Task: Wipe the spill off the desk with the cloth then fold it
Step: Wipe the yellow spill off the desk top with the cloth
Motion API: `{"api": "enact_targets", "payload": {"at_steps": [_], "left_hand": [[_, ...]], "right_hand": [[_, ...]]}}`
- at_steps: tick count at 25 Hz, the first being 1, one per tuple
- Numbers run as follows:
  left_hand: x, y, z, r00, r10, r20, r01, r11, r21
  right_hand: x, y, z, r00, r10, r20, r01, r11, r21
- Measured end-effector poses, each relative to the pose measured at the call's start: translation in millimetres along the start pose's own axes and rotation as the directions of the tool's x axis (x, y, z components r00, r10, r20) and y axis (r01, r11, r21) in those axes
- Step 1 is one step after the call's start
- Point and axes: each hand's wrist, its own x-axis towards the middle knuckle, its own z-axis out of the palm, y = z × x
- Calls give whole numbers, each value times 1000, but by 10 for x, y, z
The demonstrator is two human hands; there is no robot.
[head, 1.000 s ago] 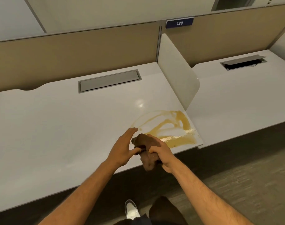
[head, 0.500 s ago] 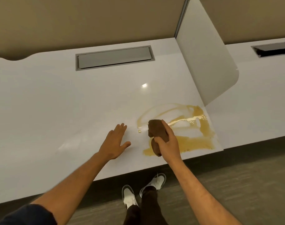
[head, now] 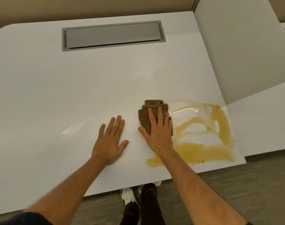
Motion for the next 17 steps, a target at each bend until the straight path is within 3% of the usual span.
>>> {"api": "enact_targets", "payload": {"at_steps": [11,17], "left_hand": [[7,-7,40,999,-33,0,33,999,-21],[10,4,35,999,-25,-29,24,999,-36]], "right_hand": [[668,-243,81,987,-113,-117,128,983,128],[350,-242,6,948,-317,-19,301,879,370]]}}
